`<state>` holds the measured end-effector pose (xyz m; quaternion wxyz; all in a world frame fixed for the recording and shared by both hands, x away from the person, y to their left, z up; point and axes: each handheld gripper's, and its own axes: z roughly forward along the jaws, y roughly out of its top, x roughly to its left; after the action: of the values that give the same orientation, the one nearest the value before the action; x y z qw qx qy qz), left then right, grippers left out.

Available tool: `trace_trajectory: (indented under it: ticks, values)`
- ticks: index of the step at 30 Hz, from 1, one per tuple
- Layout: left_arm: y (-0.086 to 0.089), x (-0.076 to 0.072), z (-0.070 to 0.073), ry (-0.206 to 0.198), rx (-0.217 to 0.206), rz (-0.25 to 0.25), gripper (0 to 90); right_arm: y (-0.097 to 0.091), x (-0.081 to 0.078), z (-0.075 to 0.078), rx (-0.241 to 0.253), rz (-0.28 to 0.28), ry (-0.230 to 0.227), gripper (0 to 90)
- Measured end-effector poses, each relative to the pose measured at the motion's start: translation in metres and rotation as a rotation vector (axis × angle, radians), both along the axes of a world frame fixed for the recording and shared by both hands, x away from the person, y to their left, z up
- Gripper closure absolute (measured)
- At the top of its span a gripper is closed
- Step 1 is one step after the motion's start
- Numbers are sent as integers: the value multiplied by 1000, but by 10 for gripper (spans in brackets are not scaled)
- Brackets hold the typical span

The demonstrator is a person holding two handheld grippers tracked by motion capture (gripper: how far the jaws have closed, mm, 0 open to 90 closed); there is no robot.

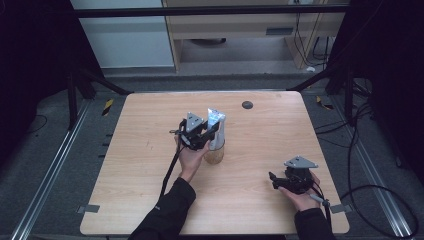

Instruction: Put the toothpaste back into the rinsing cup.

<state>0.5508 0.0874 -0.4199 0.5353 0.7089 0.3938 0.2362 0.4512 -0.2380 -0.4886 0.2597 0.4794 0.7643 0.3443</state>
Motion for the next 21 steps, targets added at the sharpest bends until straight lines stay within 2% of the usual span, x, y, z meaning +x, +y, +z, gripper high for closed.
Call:
trace_trajectory:
  ticks: [8, 9, 21]
  values:
    - [2, -3, -3, 13, 26, -5, 659, 0, 0, 0, 0, -1, 0, 193]
    - [2, -4, -5, 21, 41, -6, 654, 0, 0, 0, -1, 0, 0, 193]
    - [6, -11, -10, 36, 105, -15, 633, 1, 0, 0, 4, -1, 5, 193]
